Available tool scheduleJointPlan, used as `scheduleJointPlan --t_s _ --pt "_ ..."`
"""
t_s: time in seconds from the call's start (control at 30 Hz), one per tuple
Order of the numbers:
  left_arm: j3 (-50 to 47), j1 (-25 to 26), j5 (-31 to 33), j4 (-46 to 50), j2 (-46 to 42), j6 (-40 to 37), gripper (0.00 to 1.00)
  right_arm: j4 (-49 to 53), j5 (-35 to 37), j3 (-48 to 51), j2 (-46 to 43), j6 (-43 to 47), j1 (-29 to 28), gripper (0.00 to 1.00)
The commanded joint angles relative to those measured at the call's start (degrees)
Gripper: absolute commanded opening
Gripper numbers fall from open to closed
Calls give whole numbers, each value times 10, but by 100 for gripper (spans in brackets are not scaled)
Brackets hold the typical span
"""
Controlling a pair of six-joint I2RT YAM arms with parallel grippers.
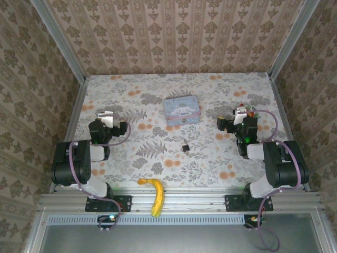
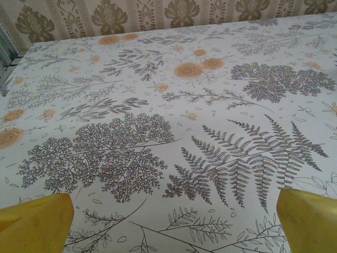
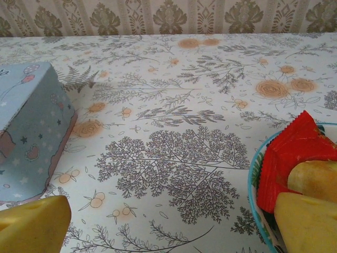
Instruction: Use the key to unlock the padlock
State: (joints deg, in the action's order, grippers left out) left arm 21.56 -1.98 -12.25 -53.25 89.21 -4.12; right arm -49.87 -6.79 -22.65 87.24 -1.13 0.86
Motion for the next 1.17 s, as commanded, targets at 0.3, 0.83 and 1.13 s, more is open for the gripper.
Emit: scheduleJointPlan --t_s 0.3,0.83,1.13 --pt "-2 -2 -11 -18 1 -5 100 8 132 -4 2 -20 -16 100" --pt "-5 7 -4 -21 -1 -15 100 9 132 -6 3 -20 -16 100" --pt "-2 7 6 -16 1 -10 100 9 132 -5 3 -20 -16 100"
